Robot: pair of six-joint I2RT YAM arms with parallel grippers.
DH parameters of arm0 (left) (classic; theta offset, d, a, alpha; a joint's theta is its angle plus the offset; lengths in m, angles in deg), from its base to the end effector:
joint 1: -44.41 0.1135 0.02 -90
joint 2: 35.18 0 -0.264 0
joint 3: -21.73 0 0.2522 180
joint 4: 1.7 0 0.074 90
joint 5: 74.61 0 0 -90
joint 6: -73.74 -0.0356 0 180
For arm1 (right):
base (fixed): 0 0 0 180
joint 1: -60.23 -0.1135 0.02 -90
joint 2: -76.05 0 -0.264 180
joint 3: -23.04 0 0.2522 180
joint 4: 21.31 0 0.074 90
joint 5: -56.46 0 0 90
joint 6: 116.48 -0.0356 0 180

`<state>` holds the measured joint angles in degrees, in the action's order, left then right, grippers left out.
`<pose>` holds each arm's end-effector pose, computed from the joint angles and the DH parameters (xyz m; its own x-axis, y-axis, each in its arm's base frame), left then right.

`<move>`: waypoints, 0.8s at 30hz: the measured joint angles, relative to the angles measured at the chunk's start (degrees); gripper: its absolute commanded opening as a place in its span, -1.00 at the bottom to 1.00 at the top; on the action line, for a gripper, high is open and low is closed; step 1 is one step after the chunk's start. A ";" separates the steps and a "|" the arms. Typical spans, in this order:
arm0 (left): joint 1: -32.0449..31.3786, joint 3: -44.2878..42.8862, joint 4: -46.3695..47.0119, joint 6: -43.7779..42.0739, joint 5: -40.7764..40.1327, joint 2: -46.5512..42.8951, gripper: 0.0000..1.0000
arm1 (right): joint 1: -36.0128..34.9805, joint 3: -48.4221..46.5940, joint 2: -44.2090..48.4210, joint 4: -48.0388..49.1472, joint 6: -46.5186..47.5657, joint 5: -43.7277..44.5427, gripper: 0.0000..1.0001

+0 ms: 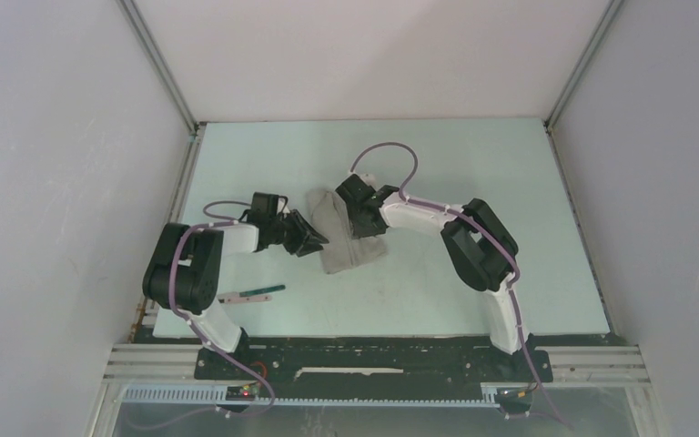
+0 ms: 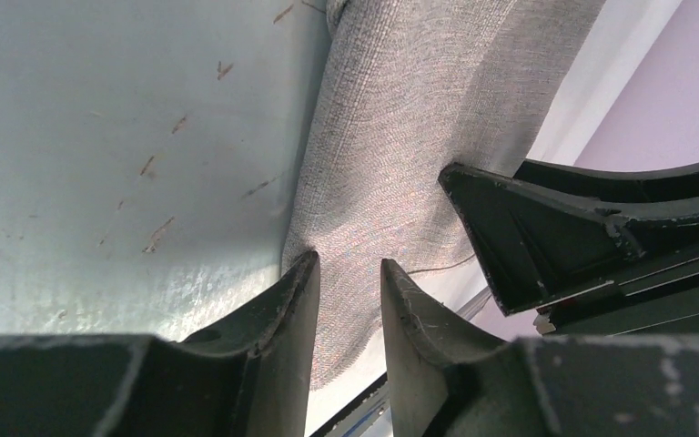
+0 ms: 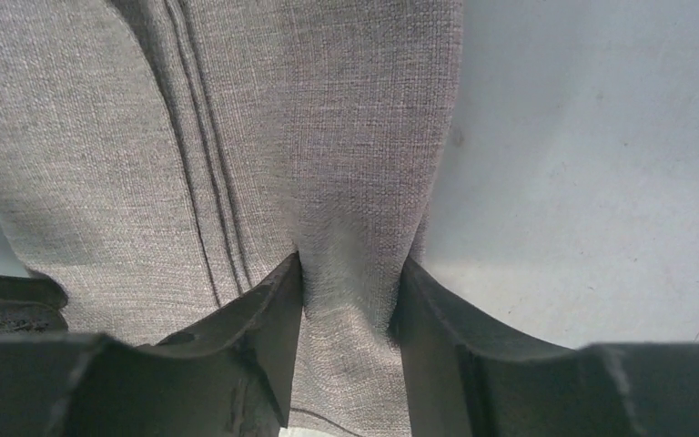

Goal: Fold the napkin into a case and place the utensils inside
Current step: Fold the 2/3-rectangle-folded napkin at the center of the board.

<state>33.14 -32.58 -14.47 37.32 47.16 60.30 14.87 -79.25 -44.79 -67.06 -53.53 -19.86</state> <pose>0.2871 -0.0763 0.1260 -0.8490 -0.5284 -0.0070 -0.3589 0.5862 -0.7264 0.3162 0.3082 0.1621 -0.8455 -0.2273 -0.4831 -0.2636 0.9646 0.0074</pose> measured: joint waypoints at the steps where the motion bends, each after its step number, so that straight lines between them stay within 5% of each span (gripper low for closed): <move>1: -0.02 0.02 0.26 0.13 -0.04 0.11 -0.27 | 0.09 0.07 0.00 0.39 -0.24 0.00 0.26; 5: -0.09 0.07 0.79 0.44 -0.07 0.17 -0.27 | 0.35 0.35 0.00 1.75 -0.22 0.28 0.57; 9: -0.09 0.07 1.11 0.44 -0.07 0.17 -0.27 | 0.46 0.42 0.17 1.68 0.70 0.31 0.62; 21: -0.09 0.39 1.38 0.44 -0.04 0.17 -0.27 | 3.52 3.21 3.43 2.56 1.29 -3.61 0.58; 24: -0.09 0.39 1.44 0.44 -0.04 0.17 -0.27 | 4.20 4.26 3.43 3.08 1.29 -3.91 0.42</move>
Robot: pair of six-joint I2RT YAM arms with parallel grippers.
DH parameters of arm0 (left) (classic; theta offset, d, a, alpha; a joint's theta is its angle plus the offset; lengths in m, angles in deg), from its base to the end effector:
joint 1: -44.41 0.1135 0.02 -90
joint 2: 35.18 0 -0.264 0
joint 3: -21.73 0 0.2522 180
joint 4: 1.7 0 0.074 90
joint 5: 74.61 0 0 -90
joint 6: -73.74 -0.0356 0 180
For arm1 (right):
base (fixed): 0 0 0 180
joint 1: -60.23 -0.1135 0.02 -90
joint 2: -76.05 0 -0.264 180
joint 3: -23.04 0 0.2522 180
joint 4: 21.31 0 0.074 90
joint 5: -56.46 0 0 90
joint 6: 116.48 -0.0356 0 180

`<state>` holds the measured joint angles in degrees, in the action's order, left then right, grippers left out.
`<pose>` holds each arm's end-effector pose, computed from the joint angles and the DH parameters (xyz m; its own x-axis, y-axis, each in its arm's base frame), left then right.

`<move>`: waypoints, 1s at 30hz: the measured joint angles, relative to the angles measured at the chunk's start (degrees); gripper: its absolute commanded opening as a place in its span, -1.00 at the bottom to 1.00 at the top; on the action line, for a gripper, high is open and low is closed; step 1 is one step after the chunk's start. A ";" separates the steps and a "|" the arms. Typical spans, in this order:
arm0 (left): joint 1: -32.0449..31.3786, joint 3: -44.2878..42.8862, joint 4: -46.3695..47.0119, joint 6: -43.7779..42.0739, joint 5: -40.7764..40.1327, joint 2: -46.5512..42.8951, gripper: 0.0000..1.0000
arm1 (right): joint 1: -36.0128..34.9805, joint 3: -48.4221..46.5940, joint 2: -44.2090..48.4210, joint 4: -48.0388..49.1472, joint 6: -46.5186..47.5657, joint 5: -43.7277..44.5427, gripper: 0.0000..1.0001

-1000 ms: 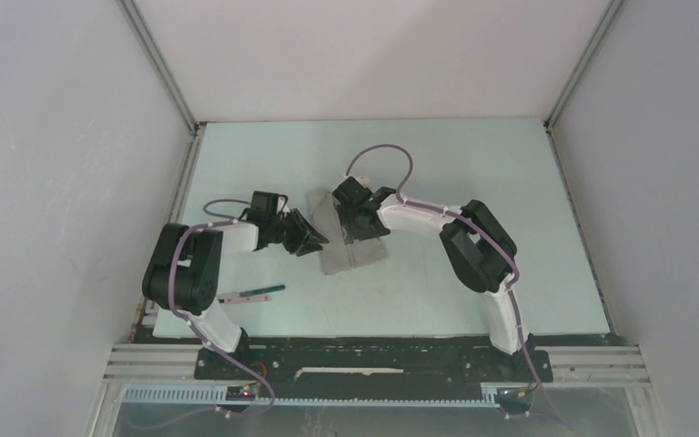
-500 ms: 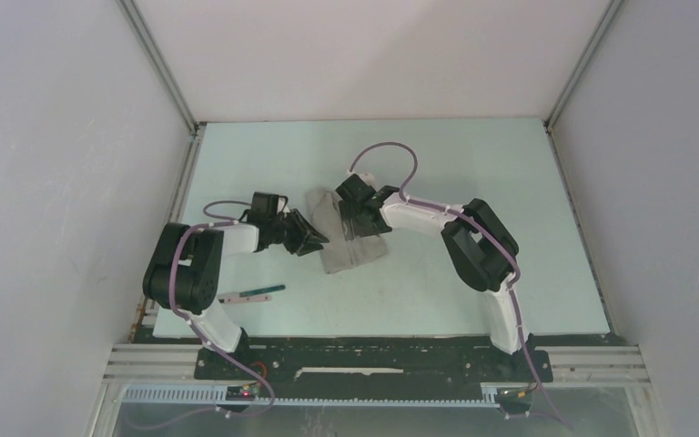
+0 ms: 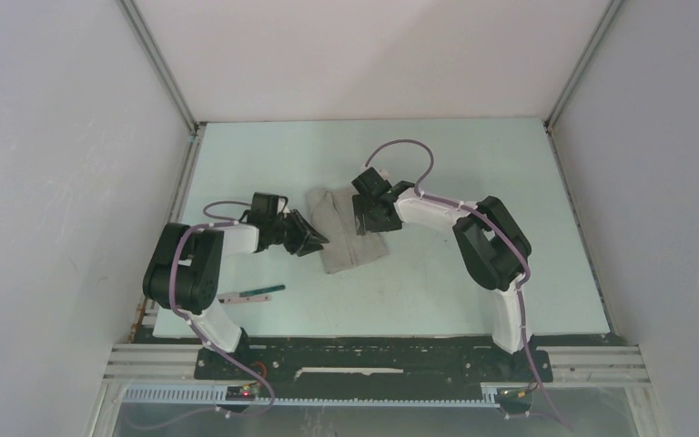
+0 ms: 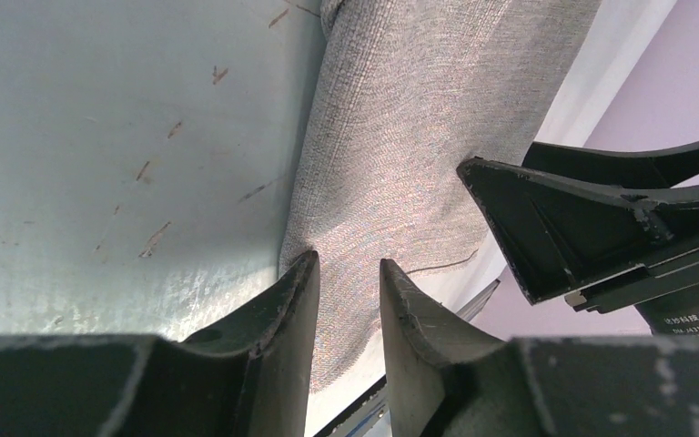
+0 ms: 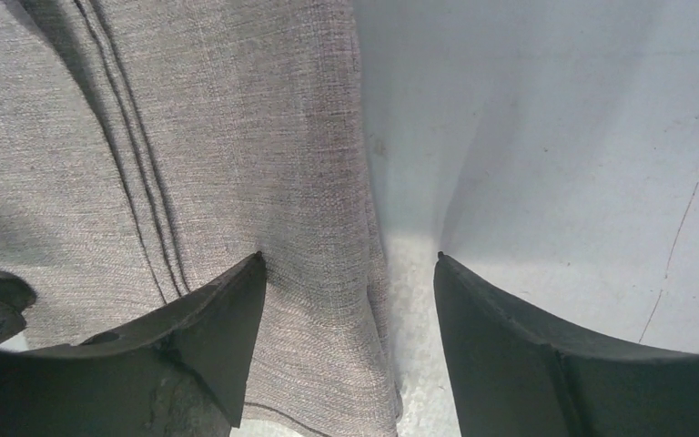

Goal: Fold the napkin into a case and place the utensils inside
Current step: Fold the 2/3-rectangle-folded napkin at the center of the board.

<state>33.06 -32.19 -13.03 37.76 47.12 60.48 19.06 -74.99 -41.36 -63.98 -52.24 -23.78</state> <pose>0.2874 -0.0768 0.1250 -0.8466 -0.5321 -0.0128 -0.3539 0.5807 -0.7332 0.3281 0.2789 0.1678 -0.8548 -0.1786 -0.4872 -0.2414 0.9680 0.0688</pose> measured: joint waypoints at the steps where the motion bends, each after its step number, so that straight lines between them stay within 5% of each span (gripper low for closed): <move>1: 0.00 0.00 0.00 0.00 0.00 0.00 -0.27 | 0.07 0.20 0.00 -0.02 -0.02 0.11 0.33; 11: -0.02 0.00 0.02 0.02 0.00 0.04 -0.28 | -3.45 -2.93 -2.58 -3.02 -0.85 6.86 0.31; 25: 0.00 0.00 0.11 0.09 -0.02 0.26 -0.28 | -1.46 -2.51 -2.62 0.00 -1.55 1.79 -0.94; 30: 0.00 -0.02 0.72 0.22 -0.04 1.14 -0.28 | -1.84 -4.94 -2.62 -1.95 1.18 1.99 -1.00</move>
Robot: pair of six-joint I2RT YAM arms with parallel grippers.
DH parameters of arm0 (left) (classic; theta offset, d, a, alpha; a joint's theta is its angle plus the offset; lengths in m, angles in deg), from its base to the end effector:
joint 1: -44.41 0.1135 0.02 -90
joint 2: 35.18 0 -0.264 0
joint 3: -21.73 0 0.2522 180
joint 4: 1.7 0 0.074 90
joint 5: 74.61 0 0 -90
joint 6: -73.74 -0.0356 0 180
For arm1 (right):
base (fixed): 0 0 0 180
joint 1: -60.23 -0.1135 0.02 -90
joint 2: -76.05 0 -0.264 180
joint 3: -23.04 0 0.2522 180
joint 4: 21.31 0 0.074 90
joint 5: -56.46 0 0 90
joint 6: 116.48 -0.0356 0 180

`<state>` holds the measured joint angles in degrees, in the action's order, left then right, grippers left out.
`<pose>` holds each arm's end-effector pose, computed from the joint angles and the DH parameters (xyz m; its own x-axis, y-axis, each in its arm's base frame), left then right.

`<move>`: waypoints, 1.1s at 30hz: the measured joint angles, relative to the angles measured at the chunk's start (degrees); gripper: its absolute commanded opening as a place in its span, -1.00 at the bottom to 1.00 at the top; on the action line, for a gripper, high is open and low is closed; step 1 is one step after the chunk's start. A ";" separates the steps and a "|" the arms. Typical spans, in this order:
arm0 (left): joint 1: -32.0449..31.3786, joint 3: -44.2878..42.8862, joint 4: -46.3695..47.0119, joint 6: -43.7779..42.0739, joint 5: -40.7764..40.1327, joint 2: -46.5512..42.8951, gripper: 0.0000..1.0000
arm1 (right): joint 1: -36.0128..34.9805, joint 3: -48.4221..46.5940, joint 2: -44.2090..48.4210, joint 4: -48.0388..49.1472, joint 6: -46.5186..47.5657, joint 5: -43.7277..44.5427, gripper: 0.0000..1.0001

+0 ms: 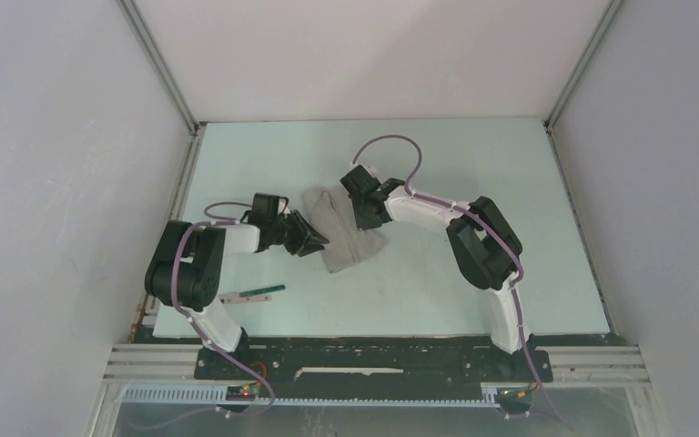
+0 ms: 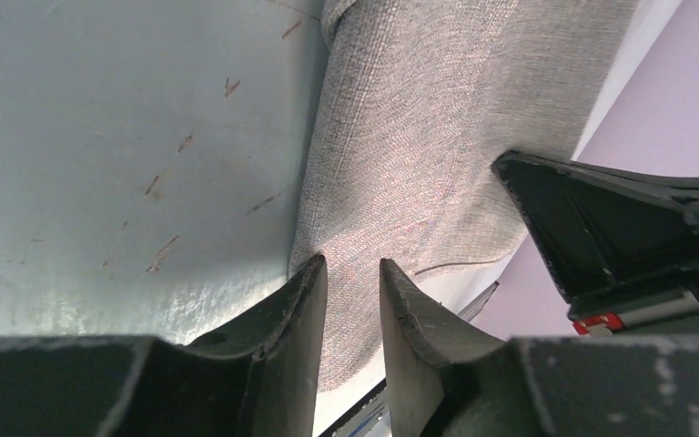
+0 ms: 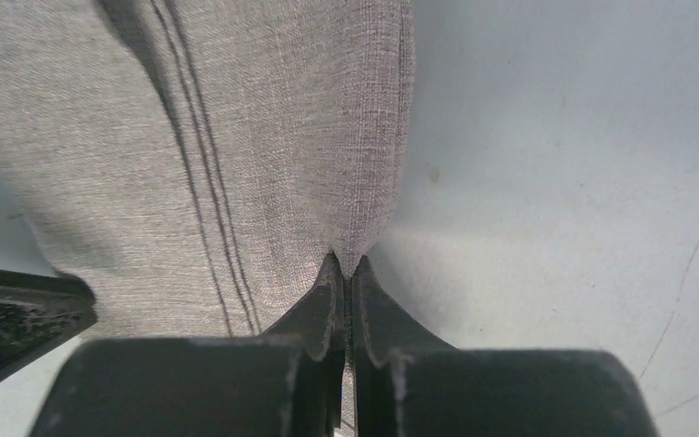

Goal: Fold the napkin into a case and place the utensils inside
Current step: Fold the 2/3-rectangle-folded napkin at the center of the board.

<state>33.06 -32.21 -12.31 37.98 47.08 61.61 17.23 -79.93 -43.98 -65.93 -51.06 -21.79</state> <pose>0.2887 -0.0770 0.1203 -0.8451 -0.5346 -0.0054 -0.3622 0.5799 -0.7298 0.3303 0.2981 0.1722 -0.8338 -0.2207 -0.5060 -0.2751 0.9608 0.0343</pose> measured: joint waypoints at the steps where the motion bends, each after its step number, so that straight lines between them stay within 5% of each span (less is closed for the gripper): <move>1: 0.00 0.00 0.17 0.09 0.02 0.11 -0.28 | -0.28 -0.79 0.00 -0.39 0.50 0.24 -1.00; 19: -0.11 0.00 2.12 1.53 0.44 1.11 -0.28 | -10.64 -17.40 -3.80 -8.41 2.64 5.75 -1.00; 33: -0.33 0.00 2.10 1.88 0.33 1.03 -0.30 | -9.14 -14.84 -7.89 -6.16 2.36 -1.27 -1.00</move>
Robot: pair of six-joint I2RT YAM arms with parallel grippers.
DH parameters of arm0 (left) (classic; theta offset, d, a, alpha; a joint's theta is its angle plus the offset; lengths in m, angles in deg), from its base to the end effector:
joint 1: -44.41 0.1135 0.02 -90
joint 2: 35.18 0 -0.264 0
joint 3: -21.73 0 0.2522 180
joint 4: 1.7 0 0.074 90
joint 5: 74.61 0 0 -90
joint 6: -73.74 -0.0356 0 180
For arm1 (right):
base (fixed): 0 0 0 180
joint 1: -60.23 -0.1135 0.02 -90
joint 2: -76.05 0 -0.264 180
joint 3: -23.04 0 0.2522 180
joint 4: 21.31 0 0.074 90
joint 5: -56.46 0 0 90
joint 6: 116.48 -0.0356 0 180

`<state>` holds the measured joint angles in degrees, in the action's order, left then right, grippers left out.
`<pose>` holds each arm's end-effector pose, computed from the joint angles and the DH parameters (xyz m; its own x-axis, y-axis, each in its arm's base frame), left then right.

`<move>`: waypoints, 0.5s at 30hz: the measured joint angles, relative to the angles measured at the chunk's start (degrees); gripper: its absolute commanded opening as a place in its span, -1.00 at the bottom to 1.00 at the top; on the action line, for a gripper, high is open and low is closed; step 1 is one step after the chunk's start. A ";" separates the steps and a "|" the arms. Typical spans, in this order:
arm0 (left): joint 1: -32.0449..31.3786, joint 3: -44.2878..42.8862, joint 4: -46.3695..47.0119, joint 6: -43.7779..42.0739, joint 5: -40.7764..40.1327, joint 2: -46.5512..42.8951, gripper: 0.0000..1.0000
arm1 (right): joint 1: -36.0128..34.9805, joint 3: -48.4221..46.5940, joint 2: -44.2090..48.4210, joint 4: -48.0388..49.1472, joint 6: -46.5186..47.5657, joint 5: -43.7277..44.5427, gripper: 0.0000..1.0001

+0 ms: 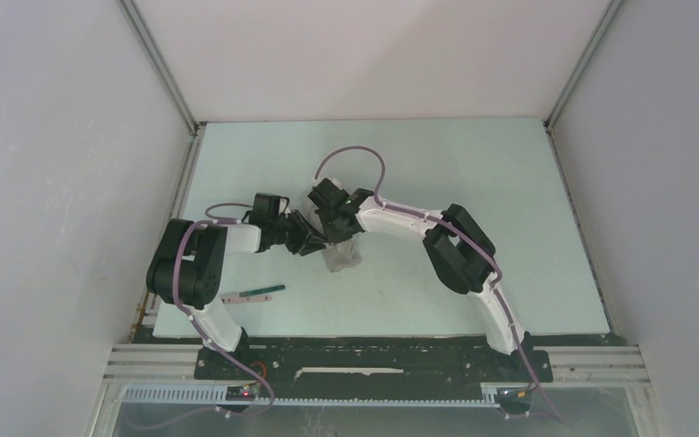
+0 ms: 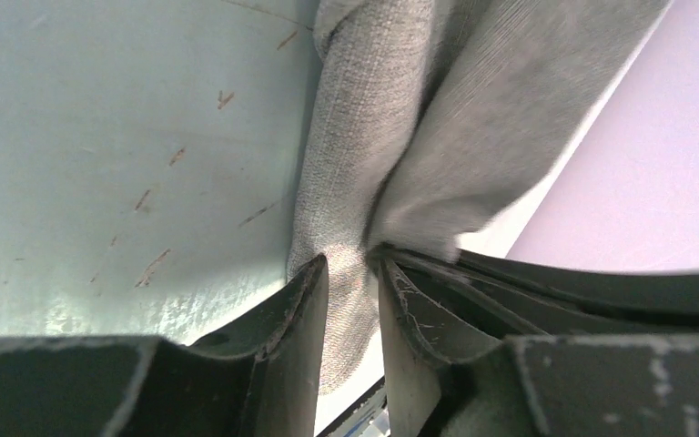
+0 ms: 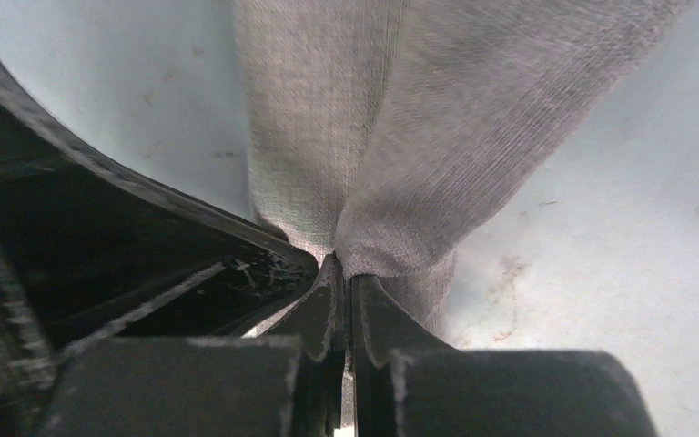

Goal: Fold the napkin into a case and place the utensils inside
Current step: Fold the 2/3-rectangle-folded napkin at the center of the board.

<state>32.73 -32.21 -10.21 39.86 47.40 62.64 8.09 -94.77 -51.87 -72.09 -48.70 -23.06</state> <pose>0.2912 -0.0795 0.1177 -0.8380 -0.5456 0.0084 -0.3718 0.5595 -0.7407 0.3019 0.3778 0.1823 -0.7694 -0.3839 -0.5105 -0.4656 0.8842 0.0369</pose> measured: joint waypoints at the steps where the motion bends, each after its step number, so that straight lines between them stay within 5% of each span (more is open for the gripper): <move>1: 0.00 0.00 -0.17 0.02 -0.11 0.00 -0.30 | 0.72 2.32 0.42 2.21 -0.33 -2.34 -1.00; 10: -0.15 0.00 -0.09 -0.02 -0.44 0.00 -0.37 | 8.07 17.20 5.29 19.08 -8.55 -22.40 -0.85; 15: -0.13 0.02 -2.64 -0.90 -2.08 -2.08 -0.20 | 9.05 20.87 5.73 25.51 -11.69 -27.04 -0.84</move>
<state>32.60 -32.19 -12.85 38.96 45.33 60.56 17.14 -73.89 -46.14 -46.58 -60.39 -50.09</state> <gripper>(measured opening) 0.335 0.077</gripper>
